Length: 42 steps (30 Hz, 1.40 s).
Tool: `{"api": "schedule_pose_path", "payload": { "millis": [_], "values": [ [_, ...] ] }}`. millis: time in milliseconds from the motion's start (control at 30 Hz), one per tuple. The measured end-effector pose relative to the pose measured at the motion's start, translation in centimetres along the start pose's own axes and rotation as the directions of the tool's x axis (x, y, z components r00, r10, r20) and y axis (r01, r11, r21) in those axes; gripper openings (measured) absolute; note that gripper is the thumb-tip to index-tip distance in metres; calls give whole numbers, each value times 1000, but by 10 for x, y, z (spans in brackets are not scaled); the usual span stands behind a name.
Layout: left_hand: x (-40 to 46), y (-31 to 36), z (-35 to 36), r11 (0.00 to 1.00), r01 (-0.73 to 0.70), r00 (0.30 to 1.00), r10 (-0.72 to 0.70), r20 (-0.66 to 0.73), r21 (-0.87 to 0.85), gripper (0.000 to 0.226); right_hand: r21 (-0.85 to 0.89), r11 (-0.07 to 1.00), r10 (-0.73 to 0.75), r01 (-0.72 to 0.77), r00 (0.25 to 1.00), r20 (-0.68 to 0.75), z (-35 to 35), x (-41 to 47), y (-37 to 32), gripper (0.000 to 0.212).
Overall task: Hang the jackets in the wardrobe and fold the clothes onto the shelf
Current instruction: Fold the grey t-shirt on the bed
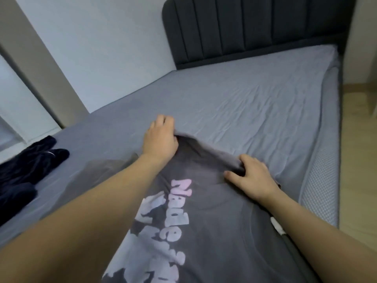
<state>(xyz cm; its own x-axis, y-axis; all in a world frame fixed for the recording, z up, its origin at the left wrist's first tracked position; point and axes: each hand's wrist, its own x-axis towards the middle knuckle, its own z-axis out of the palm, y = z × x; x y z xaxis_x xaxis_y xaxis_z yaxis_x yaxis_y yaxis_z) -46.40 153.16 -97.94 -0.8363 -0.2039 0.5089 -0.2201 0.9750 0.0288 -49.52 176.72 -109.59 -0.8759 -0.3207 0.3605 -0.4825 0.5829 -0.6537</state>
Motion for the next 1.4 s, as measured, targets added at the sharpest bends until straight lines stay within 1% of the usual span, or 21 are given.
{"api": "schedule_pose_path", "payload": {
  "millis": [67, 133, 167, 233, 300, 367, 400, 500, 667, 767, 900, 933, 1000, 1033, 1100, 1133, 1167, 1233, 1300, 1333, 1400],
  "values": [
    [21, 1, 10, 999, -11, 999, 13, -50, 40, 38, 74, 995, 79, -72, 991, -107, 0, -1, 1, 35],
    [34, 1, 29, 974, 185, 975, -165, 151, -133, 47, 56, 984, 176, -168, 955, -239, 0, 0, 1, 27],
    [36, 1, 39, 905, 335, 909, -238, 342, -262, 41, 1, 979, 198, -206, 939, -280, 1, 0, 0, 23],
    [31, 6, 55, 684, 599, 706, -205, 678, -417, 29, -125, 959, 209, -254, 933, -292, 4, 1, 0, 17],
    [33, 11, 66, 646, 639, 671, -204, 713, -417, 53, -185, 944, 218, -274, 937, -272, 6, 0, 0, 16],
    [41, 13, 73, 774, 579, 706, -318, 633, -257, 76, -195, 942, 218, -274, 939, -266, 6, 0, 0, 16],
    [46, 15, 75, 776, 587, 702, -346, 622, -231, 80, -189, 944, 217, -271, 940, -264, 6, 0, -1, 15],
    [59, 28, 76, 582, 729, 574, -230, 786, -361, 41, -116, 969, 183, -217, 951, -249, 6, 0, -2, 7],
    [72, 23, 60, 572, 796, 413, -281, 866, -195, 21, -9, 986, 160, -167, 957, -242, 6, 0, 3, 14],
    [79, 22, 39, 489, 791, 508, -188, 840, -368, 8, 10, 987, 155, -158, 952, -265, 6, 0, 2, 28],
    [82, 26, 5, 70, 592, 805, -30, 592, -803, 49, 41, 981, 192, -187, 947, -258, 2, -3, -3, 46],
    [80, 25, -2, 69, 556, 831, -41, 555, -828, 52, 45, 979, 202, -197, 945, -256, 1, -3, -4, 47],
    [71, 19, -12, 230, 584, 801, -5, 599, -779, 45, 28, 978, 207, -207, 947, -246, 1, -4, -6, 49],
    [66, 16, -16, 343, 641, 725, 24, 689, -686, 38, 12, 977, 208, -211, 950, -234, 1, -4, -7, 50],
    [55, 16, -22, 640, 666, 477, 31, 878, -384, 30, -10, 976, 209, -216, 953, -218, 1, -5, -7, 50],
    [50, 19, -22, 778, 580, 370, 11, 929, -240, 38, -16, 976, 210, -218, 955, -210, 1, -5, -7, 48],
    [46, 23, -21, 875, 465, 313, -19, 949, -136, 55, -25, 975, 211, -221, 956, -204, 1, -5, -6, 45],
    [37, 37, -16, 968, 251, 293, -62, 954, -15, 95, -59, 973, 206, -223, 957, -205, 1, -4, -5, 41],
    [23, 50, -11, 999, 34, 295, -42, 955, 33, 106, -79, 971, 203, -225, 955, -216, 1, -3, -4, 36],
    [15, 51, -7, 988, -141, 359, -6, 933, 61, 101, -67, 972, 207, -226, 953, -223, 1, -2, -4, 33],
    [4, 50, 5, 890, -442, 569, 184, 801, 109, 77, -16, 972, 226, -236, 945, -235, 1, -1, -2, 26]
  ]
}}
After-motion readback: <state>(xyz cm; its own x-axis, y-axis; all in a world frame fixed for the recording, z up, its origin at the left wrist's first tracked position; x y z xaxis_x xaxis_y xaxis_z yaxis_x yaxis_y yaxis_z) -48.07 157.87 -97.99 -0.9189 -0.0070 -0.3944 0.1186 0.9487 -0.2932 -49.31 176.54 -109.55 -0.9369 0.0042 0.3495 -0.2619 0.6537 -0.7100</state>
